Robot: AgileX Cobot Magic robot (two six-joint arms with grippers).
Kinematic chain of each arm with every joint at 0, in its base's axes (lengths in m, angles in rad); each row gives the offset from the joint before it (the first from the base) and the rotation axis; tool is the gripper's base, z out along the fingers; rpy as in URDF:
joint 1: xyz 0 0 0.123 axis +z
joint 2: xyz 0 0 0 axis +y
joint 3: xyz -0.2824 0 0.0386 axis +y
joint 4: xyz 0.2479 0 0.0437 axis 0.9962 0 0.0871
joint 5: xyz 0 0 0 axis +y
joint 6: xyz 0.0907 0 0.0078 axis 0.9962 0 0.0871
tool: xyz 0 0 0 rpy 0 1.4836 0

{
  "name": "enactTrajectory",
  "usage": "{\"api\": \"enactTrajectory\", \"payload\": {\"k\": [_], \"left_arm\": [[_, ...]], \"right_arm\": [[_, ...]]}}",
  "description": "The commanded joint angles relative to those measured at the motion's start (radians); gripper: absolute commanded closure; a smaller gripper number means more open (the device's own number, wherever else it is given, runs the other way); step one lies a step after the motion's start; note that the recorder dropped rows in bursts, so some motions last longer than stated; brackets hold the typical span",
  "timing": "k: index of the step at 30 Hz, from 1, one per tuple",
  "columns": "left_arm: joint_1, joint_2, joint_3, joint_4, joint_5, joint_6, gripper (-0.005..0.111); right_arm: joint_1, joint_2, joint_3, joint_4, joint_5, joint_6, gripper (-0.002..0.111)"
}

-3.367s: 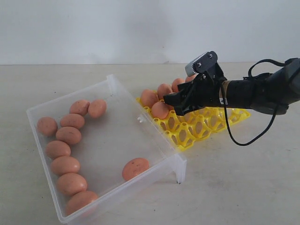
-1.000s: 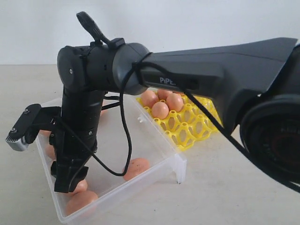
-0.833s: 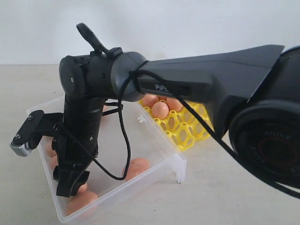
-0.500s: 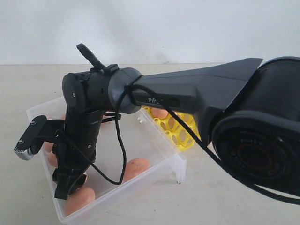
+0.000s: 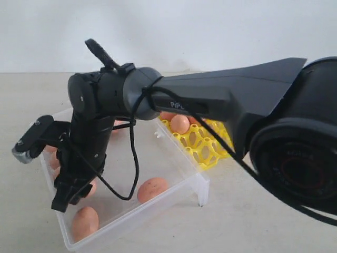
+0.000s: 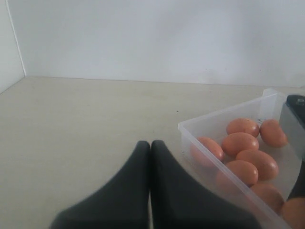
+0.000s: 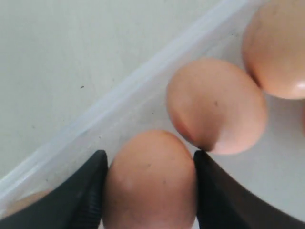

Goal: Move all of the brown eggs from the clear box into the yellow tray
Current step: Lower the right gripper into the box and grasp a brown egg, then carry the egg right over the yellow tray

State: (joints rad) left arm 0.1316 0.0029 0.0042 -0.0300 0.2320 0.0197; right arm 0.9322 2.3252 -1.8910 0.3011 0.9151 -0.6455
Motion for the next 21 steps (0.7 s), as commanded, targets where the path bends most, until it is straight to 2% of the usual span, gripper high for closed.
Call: {"api": "enactTrajectory", "payload": {"k": [1, 4, 8, 11, 14, 18, 21], "left_arm": [[-0.003, -0.003, -0.004, -0.005, 0.000, 0.001, 0.111], [-0.003, -0.003, -0.004, -0.005, 0.000, 0.001, 0.111], [-0.003, -0.003, -0.004, -0.005, 0.000, 0.001, 0.111], [-0.003, -0.003, -0.004, -0.005, 0.000, 0.001, 0.111], [-0.003, -0.003, -0.004, -0.005, 0.000, 0.001, 0.111], [-0.003, -0.003, -0.004, -0.005, 0.000, 0.001, 0.111], [-0.003, -0.003, -0.004, -0.005, 0.000, 0.001, 0.111]], "right_arm": [[-0.006, -0.142, -0.005, -0.084, -0.053, 0.122, 0.109], [-0.016, -0.227, -0.005, -0.162, -0.097, 0.251, 0.109], [-0.061, -0.314, -0.005, -0.162, -0.181, 0.465, 0.109], [-0.090, -0.381, 0.062, -0.137, -0.364, 0.605, 0.109], [-0.084, -0.490, 0.265, -0.097, -0.698, 0.622, 0.109], [-0.073, -0.679, 0.711, 0.003, -1.156, 0.630, 0.109], [-0.080, -0.824, 1.020, 0.120, -1.418, 0.637, 0.109]]}}
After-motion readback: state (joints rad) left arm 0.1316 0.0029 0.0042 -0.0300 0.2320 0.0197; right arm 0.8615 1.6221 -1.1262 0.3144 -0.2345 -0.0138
